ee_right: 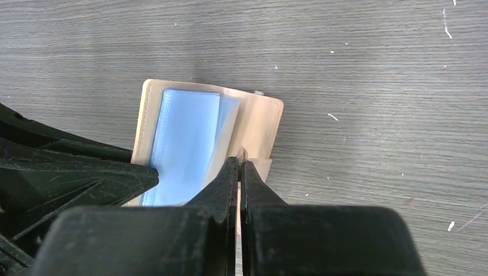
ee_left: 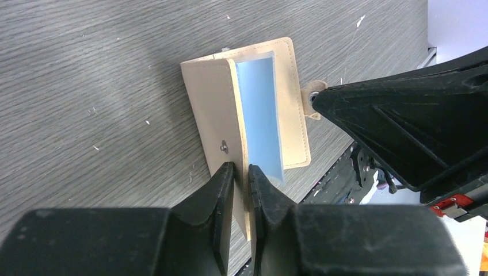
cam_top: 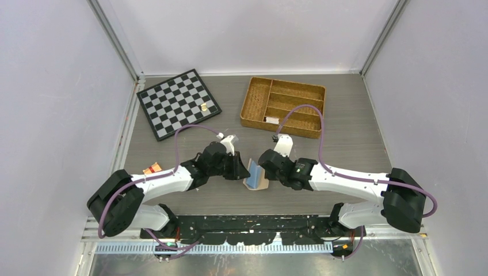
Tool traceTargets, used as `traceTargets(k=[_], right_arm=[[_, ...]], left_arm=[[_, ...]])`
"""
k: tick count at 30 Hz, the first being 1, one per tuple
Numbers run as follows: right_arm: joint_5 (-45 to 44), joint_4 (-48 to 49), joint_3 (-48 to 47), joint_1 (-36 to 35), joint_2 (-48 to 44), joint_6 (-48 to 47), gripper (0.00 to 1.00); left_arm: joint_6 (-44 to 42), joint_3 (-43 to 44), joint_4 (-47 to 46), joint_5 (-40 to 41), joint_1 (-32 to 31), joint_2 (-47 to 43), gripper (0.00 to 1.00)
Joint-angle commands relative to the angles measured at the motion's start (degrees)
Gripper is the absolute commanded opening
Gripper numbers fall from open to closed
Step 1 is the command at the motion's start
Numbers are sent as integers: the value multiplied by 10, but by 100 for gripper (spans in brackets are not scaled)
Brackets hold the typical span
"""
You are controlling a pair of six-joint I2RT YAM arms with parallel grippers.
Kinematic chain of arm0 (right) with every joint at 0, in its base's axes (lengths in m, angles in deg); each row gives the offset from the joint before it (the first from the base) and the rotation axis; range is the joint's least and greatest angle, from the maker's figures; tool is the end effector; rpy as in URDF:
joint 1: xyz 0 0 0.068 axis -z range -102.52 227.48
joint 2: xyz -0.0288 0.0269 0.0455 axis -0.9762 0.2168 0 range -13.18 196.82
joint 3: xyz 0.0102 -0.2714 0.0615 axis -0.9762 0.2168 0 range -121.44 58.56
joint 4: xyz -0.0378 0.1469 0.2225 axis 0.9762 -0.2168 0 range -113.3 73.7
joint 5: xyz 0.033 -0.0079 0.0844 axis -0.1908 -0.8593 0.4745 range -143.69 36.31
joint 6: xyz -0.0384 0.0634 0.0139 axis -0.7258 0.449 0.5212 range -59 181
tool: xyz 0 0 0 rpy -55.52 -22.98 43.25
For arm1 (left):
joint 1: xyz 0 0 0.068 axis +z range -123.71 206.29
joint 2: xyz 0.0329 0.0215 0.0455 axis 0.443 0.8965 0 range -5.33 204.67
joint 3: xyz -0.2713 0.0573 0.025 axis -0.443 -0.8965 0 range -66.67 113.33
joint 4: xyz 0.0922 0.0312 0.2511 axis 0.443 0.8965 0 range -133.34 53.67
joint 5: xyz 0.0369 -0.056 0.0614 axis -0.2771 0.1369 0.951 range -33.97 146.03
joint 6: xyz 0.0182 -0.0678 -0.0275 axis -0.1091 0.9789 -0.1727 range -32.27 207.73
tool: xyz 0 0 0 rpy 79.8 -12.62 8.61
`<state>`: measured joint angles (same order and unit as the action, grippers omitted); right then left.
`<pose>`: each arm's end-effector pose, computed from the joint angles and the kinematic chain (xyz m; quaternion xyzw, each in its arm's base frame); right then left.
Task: Put the credit cards into the card holder
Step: Open the card holder at the center of the board.
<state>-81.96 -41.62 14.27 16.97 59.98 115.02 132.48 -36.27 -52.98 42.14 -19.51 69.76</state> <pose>0.1585 0.2191 0.1966 0.0227 0.9256 0.1251 0.3566 0.1871 -0.2142 0.1607 0.0639 0.8802 -0.4008 0.2461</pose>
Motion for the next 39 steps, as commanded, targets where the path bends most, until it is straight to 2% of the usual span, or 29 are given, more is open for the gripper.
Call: traceTargets(k=[1,7,12,15,16,19,24,30,34,39], right_arm=[[-21,12,1,2,8,14,1],[-22,19,11,4,35,21,1],[-4,52,30,9,62,29,0],[-3,46,27,11,55,28,1],[-4,42,27,12,47,25,5],[-6,29,20,11,14,14,30],[19,26,7,11,-31,5,46],[68,50,3,10,-45,11,51],[93,55,-1,7,-22,17,56],[111,56,11,6,16,52,57]], left_arm=[[2,-8,-36,-10,-3,3,15],[9,-13,-60,-24,-3,4,0],[13,-16,-64,-24,-3,3,0],[5,-5,9,28,-3,-10,0],[-1,-1,32,39,-3,-15,0],[-10,7,70,60,-3,-30,0],[-12,13,84,61,-3,-42,0],[-11,13,92,61,-4,-48,0],[-9,11,92,62,-3,-54,0],[-9,11,94,60,-4,-57,0]])
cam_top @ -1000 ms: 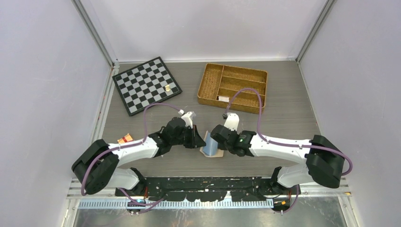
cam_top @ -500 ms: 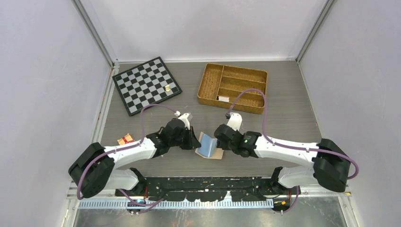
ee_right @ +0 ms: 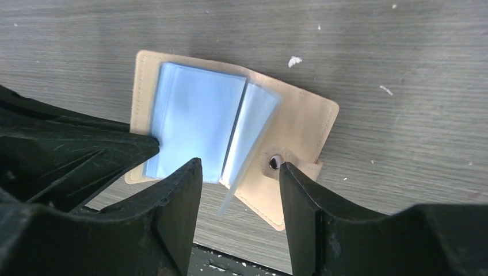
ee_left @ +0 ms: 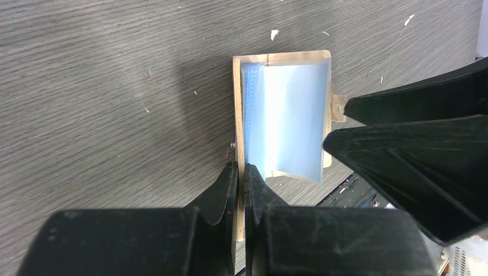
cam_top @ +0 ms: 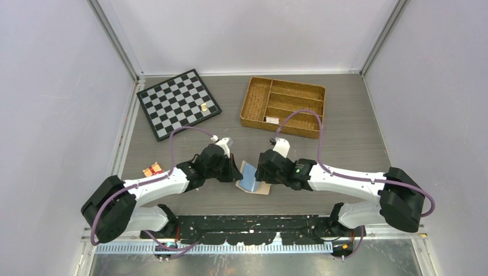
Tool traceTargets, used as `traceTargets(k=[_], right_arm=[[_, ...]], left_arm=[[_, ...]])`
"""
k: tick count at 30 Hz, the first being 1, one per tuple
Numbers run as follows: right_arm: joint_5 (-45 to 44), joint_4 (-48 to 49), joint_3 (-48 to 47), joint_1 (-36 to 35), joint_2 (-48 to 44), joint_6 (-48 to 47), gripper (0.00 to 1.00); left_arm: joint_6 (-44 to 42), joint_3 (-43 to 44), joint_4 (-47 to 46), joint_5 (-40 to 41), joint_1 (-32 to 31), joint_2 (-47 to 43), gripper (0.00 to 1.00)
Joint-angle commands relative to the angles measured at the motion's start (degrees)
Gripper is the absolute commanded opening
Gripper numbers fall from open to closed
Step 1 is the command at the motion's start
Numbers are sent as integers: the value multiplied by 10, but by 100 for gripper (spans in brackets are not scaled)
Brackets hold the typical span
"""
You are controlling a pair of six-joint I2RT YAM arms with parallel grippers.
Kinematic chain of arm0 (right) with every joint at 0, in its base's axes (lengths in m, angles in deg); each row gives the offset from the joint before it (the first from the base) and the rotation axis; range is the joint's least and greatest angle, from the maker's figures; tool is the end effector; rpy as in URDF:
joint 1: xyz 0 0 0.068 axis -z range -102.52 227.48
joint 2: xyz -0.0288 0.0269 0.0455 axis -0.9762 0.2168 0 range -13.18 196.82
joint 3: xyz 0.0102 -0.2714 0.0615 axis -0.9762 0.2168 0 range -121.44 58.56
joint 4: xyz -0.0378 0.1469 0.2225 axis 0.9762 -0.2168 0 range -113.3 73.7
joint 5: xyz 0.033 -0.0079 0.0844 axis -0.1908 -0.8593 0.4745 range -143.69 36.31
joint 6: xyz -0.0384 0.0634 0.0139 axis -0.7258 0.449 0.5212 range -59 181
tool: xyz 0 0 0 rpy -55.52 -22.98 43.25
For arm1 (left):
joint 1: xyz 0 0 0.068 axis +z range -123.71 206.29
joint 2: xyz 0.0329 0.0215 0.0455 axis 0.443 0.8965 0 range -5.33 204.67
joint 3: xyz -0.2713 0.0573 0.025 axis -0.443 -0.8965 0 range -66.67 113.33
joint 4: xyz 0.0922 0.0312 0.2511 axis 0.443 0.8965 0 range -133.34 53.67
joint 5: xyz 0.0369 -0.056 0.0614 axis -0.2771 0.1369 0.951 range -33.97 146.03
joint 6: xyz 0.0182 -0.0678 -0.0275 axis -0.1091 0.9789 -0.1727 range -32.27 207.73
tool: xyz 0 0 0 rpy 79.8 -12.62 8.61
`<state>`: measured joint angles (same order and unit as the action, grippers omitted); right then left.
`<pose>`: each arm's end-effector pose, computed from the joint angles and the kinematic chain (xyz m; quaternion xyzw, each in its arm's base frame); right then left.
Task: Put the credit cards into the card holder
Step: Open the card holder at the center of the board.
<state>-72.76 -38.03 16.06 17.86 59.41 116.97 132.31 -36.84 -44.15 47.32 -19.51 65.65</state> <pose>0.1552 0.2236 0.1905 0.0245 0.9332 0.1894 0.3043 0.1790 -0.1979 0.1584 0.0416 0.9046 -0.3456 0.2462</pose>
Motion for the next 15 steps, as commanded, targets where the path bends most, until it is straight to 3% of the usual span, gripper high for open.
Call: traceTargets(k=[1,5,9,12,15], right_arm=[[24,29,-1,-3,27,38,57],[33,47,10,-3,55,46,52],[21,55,22,-3,75,51,23],[15,59,29,-3,91,54,11],[14,67,34,-2,104,58,5]], left_arm=[[-7,16,5,7,-3,-16,0],[-5,11,-9,-4,-3,-21,0],[-2,0,-45,-29,-3,-25,0],[2,-6,-77,-48,-3,-22,0],[5,-9,-96,-64,-4,-13,0]])
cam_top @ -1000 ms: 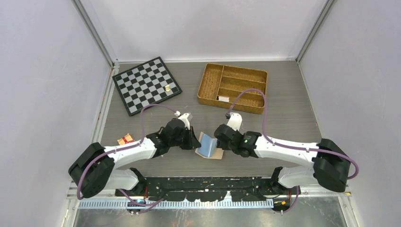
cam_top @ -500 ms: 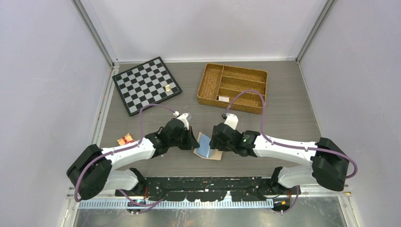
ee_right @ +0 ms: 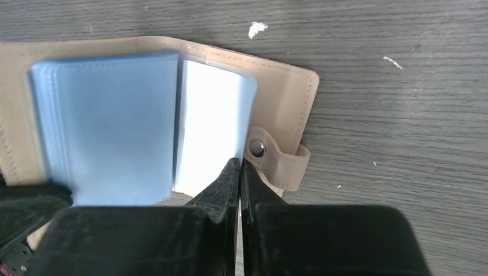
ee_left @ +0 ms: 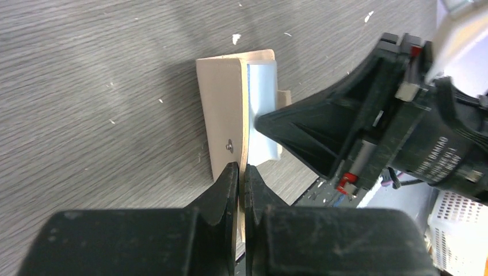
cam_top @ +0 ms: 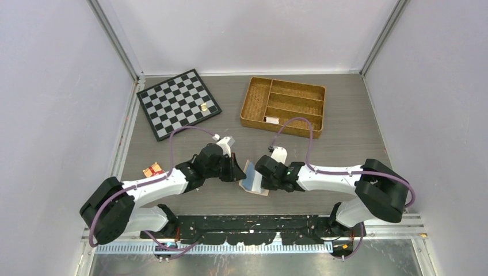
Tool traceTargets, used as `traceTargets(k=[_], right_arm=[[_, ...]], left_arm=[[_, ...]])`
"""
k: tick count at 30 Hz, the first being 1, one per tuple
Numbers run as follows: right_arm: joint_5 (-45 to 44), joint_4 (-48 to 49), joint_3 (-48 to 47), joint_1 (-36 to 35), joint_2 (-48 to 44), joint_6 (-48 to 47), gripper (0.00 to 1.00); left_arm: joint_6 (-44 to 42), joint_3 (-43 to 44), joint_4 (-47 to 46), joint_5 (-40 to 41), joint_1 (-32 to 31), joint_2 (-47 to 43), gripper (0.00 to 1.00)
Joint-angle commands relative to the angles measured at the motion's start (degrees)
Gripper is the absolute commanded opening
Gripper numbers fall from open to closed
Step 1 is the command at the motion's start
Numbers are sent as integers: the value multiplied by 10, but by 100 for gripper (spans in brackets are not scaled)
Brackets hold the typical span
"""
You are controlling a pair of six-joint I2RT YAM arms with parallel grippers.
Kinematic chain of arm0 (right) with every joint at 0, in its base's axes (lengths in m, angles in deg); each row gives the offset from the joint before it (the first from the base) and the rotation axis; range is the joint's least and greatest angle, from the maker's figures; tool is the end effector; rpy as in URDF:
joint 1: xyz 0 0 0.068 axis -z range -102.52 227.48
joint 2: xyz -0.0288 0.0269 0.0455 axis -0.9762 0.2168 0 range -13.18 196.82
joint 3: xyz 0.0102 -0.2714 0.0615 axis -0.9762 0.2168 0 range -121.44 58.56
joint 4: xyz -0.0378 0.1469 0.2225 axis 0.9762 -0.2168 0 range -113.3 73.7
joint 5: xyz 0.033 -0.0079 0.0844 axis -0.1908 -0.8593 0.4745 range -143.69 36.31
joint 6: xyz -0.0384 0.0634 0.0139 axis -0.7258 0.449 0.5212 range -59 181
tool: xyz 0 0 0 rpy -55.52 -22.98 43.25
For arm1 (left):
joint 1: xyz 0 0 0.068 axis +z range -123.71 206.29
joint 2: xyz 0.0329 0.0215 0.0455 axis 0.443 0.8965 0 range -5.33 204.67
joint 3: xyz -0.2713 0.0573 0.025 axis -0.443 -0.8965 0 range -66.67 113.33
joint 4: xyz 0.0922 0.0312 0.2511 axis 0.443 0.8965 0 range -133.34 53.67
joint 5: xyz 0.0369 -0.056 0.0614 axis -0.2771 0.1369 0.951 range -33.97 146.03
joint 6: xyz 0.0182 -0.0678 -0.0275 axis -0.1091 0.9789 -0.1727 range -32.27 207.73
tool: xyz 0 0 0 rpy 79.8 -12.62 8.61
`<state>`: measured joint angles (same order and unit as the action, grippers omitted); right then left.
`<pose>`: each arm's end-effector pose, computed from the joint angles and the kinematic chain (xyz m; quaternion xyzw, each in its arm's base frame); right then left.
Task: Put the credit cards into the card holder
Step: Open the card holder at the center of the board.
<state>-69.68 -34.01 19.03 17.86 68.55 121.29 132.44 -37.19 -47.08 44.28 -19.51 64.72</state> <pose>0.1552 0.2300 0.1379 0.0417 0.9561 0.1552 0.2449 0.1779 -0.2015 0.1662 0.0543 0.8891 -0.3806 0.2484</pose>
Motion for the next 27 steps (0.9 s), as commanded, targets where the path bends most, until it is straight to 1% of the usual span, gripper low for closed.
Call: traceTargets(k=[1,11,19,27], right_arm=[[-17,30,5,-2,16,15,4],[-19,53,16,-3,49,24,1],[-19,58,14,-2,70,25,1],[-20,58,15,-2,76,26,1]], left_arm=[[4,-6,-73,-38,-3,0,0],[14,-12,-136,-85,-3,28,0],[18,-13,-159,-108,-3,46,0],[20,-15,-168,-113,-3,50,0]])
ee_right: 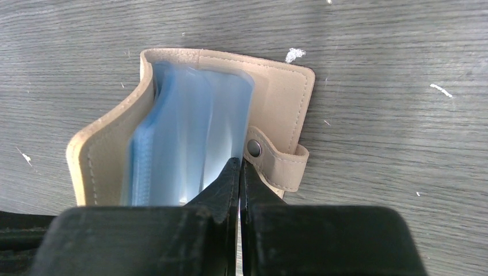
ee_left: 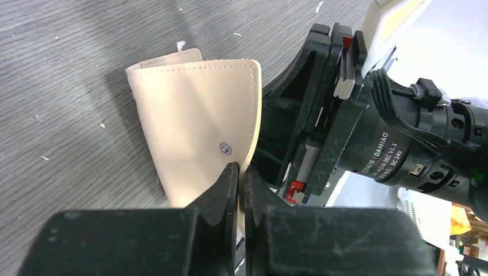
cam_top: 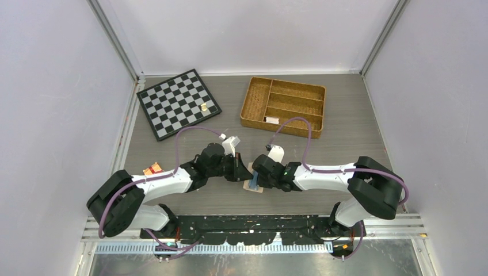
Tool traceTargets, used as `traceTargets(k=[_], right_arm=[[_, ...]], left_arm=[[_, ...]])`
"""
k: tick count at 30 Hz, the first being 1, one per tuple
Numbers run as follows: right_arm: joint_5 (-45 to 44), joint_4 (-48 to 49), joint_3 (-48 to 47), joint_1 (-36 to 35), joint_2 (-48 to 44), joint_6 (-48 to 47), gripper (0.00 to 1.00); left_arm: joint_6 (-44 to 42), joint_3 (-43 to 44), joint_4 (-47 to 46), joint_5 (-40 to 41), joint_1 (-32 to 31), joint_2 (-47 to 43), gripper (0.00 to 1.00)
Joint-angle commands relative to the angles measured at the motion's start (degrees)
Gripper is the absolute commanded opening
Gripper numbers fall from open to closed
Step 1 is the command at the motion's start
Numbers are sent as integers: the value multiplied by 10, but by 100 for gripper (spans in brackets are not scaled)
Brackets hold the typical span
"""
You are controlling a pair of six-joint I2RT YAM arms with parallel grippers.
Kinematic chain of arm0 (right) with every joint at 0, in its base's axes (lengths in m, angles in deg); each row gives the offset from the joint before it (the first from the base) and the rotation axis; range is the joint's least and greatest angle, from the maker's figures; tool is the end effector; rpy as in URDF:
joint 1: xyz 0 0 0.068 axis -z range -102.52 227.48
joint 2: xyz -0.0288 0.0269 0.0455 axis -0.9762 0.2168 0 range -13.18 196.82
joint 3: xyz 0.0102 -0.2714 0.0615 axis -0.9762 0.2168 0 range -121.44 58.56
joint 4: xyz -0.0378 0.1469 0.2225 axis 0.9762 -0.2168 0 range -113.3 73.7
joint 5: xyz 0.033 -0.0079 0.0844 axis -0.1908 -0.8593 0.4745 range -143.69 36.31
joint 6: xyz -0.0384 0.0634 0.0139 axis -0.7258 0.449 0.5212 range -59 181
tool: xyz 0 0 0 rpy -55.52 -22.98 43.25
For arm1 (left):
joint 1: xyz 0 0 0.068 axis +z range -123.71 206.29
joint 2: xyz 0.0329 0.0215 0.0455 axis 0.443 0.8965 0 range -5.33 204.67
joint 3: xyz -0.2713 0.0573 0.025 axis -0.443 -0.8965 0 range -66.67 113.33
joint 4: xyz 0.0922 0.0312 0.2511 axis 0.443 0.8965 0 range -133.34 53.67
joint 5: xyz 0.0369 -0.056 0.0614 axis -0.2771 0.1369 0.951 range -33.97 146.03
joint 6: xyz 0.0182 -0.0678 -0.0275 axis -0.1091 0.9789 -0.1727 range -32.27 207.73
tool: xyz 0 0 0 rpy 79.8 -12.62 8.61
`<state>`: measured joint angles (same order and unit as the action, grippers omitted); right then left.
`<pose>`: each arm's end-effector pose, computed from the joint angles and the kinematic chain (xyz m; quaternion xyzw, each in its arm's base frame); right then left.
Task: Put the credit cards into the card holder
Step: Open the card holder at the center of the board.
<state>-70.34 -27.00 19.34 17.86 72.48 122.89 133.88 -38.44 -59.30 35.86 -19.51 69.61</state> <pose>0.1628 0.2417 0.1270 0.0597 0.9481 0.1763 0.2578 0.1810 -0.2176 0.1624 0.0840 0.8561 -0.4557 0.2288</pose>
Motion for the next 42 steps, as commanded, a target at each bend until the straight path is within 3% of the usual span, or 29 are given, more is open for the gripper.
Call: traceTargets(k=[1,23,27,29,32,38,42], right_arm=[[-14,-12,11,-2,38,10,1],[-14,-12,13,-2,35,13,1],[-14,-12,13,-2,35,12,1],[-14,-12,14,-2,33,12,1],[-17,-15,14,-2,30,13,0],[-38,-40,15,-2,1,13,1],[-52,-61,11,-2,-8,7,1]], left_arm=[[6,-2,-46,-30,-3,1,0],[6,-5,-57,-40,-3,13,13],[6,-7,-57,-38,-3,13,12],[6,-10,-55,-30,-3,12,7],[-3,-3,0,14,-3,6,0],[-8,4,186,207,-3,-59,0],[-19,3,237,257,-3,-97,0]])
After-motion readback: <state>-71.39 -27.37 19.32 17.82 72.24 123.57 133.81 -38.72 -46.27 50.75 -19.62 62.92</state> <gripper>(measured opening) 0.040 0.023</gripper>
